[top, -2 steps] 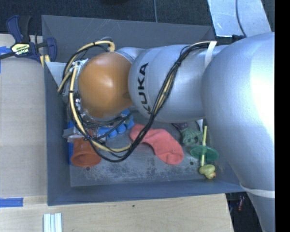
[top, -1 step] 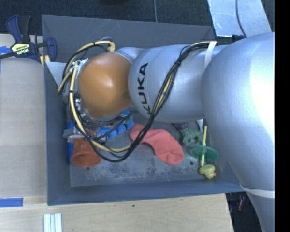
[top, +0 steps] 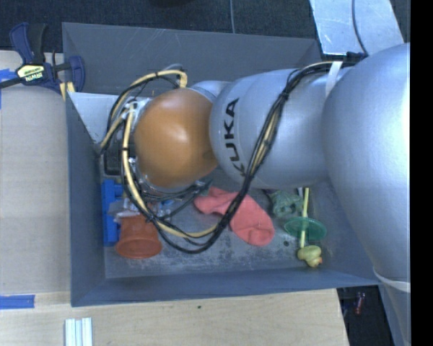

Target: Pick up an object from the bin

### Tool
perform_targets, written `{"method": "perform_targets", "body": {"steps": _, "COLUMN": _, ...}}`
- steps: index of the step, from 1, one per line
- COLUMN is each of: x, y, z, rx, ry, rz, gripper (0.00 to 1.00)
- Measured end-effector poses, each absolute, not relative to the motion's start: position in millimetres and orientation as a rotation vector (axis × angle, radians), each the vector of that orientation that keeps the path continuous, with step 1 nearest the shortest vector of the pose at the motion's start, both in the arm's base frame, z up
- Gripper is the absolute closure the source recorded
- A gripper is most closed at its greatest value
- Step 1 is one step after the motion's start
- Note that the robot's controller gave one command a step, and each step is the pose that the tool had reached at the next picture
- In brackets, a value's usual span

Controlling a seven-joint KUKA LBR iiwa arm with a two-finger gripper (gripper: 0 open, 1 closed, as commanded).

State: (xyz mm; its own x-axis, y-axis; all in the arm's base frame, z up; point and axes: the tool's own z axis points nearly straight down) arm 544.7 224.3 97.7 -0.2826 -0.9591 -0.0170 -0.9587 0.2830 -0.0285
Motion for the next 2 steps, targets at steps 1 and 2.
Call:
{"method": "perform_targets", "body": {"steps": 1, "x": 514.0, "y": 180, "z": 116, "rx": -1.878, "ry": 2.487, "rz": -0.028, "gripper": 1.0}}
{"method": "perform_targets", "body": {"steps": 2, "x": 518.5, "y": 198, "z": 181, "rx": -1.868, "ry": 2.498, "rz": -0.021, "gripper": 1.0}}
